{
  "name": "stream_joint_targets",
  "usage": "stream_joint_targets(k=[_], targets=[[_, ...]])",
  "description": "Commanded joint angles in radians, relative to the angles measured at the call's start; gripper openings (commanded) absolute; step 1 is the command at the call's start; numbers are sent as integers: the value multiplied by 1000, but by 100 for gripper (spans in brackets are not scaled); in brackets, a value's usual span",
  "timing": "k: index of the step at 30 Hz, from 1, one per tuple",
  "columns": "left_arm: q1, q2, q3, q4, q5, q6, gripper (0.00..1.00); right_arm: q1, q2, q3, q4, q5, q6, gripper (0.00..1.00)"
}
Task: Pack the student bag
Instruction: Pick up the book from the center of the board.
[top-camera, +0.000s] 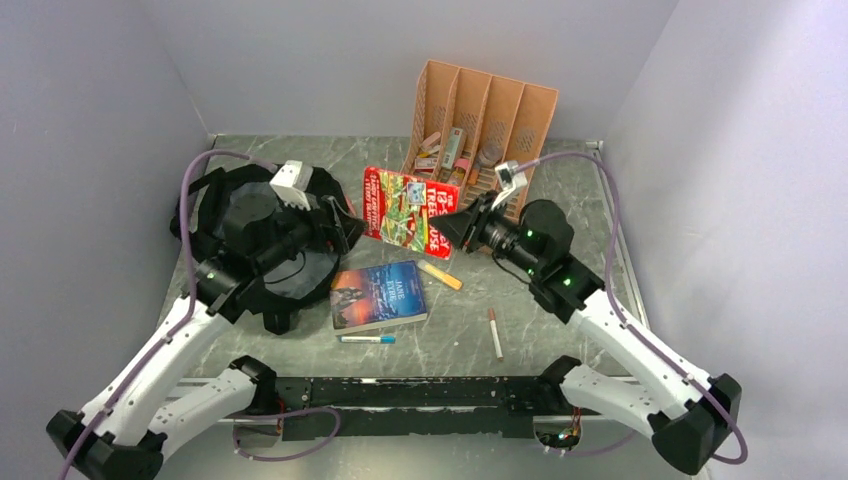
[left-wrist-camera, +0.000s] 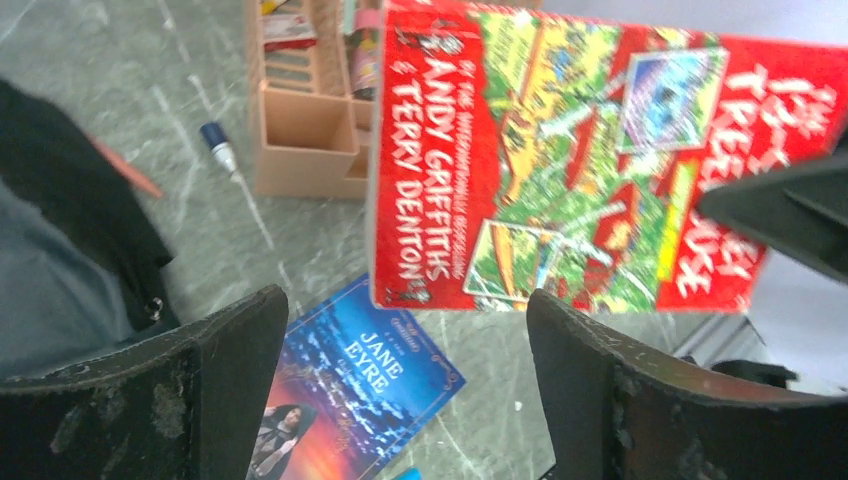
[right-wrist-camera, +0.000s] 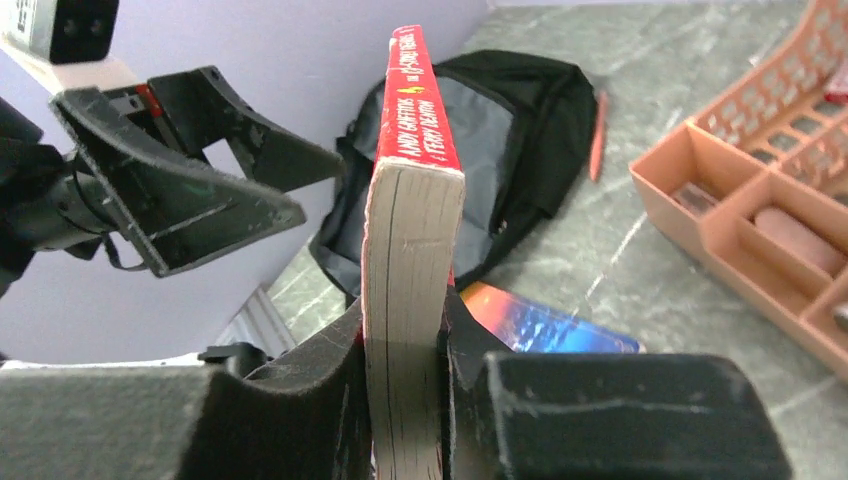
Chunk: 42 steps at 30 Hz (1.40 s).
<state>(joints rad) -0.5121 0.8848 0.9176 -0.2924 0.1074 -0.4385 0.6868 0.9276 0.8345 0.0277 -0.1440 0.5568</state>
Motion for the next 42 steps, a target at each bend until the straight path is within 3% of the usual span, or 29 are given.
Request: stream_joint_targets(k=[1, 6, 12, 18, 21, 25, 27, 30, 33, 35, 39, 40, 42], targets=[[6, -67, 42, 15, 141, 61, 96, -141, 40, 51, 145, -369, 22, 0], [7, -161, 45, 18, 161, 69, 97, -294, 119, 59, 419, -708, 213, 0], [8, -166, 59, 40, 164, 82, 97, -316, 189, 65, 698, -897, 395, 0], [8, -104, 106, 99, 247, 63, 97, -325, 223, 61, 899, -946, 544, 0], [9, -100, 102, 157, 298, 49, 97, -325, 267, 44, 1146, -966, 710, 0], [7, -91, 73, 275, 467, -3, 97, -329, 326, 37, 1334, -958, 867, 0], [8, -81, 52, 338, 544, -34, 90, -329, 347, 38, 1387, -950, 900, 0], [7, -79, 27, 418, 625, -79, 77, -330, 354, 44, 1352, -944, 879, 0], [7, -79, 25, 416, 639, -74, 57, -330, 334, 50, 1243, -934, 793, 0], [7, -80, 27, 405, 637, -67, 45, -331, 306, 63, 1111, -927, 674, 0], [7, -69, 40, 368, 627, -46, 7, -330, 235, 110, 703, -853, 334, 0], [7, -65, 43, 350, 612, -41, 5, -331, 222, 126, 594, -825, 254, 3], [8, -61, 41, 323, 565, -39, 5, -330, 199, 142, 463, -777, 130, 27]])
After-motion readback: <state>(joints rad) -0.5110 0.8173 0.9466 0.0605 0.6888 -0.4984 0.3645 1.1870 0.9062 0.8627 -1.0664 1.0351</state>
